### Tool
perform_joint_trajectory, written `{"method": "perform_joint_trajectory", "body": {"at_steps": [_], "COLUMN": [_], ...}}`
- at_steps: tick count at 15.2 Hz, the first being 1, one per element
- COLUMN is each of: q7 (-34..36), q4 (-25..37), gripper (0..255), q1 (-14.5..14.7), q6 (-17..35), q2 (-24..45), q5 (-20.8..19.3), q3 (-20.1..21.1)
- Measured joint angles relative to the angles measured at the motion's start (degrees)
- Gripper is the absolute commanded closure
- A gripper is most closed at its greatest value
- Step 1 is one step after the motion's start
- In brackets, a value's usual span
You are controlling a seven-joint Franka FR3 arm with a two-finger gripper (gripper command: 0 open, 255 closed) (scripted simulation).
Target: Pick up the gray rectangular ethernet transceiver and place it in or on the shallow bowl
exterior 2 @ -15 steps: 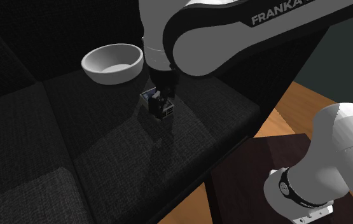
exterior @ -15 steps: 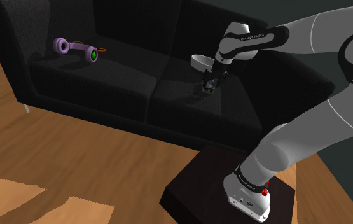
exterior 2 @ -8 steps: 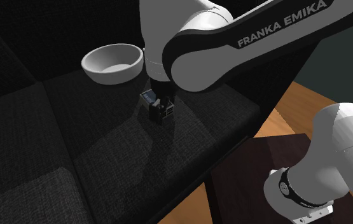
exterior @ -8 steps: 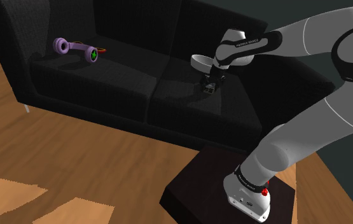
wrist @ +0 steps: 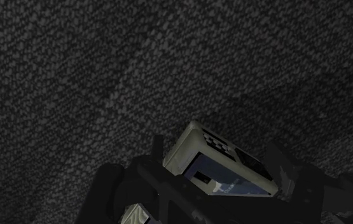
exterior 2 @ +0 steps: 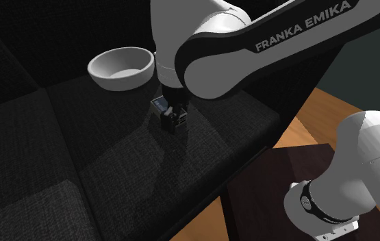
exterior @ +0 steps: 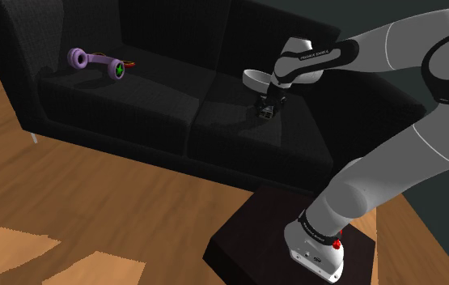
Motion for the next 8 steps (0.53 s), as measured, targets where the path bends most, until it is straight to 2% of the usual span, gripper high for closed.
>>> {"method": "perform_joint_trajectory", "body": {"at_steps": [8], "q7": [0.0], "q4": [0.2], "gripper": [255], "q1": [0.0], "q6": [-0.4], "q2": [-0.2], "q5": [0.0], "q3": [0.0]}}
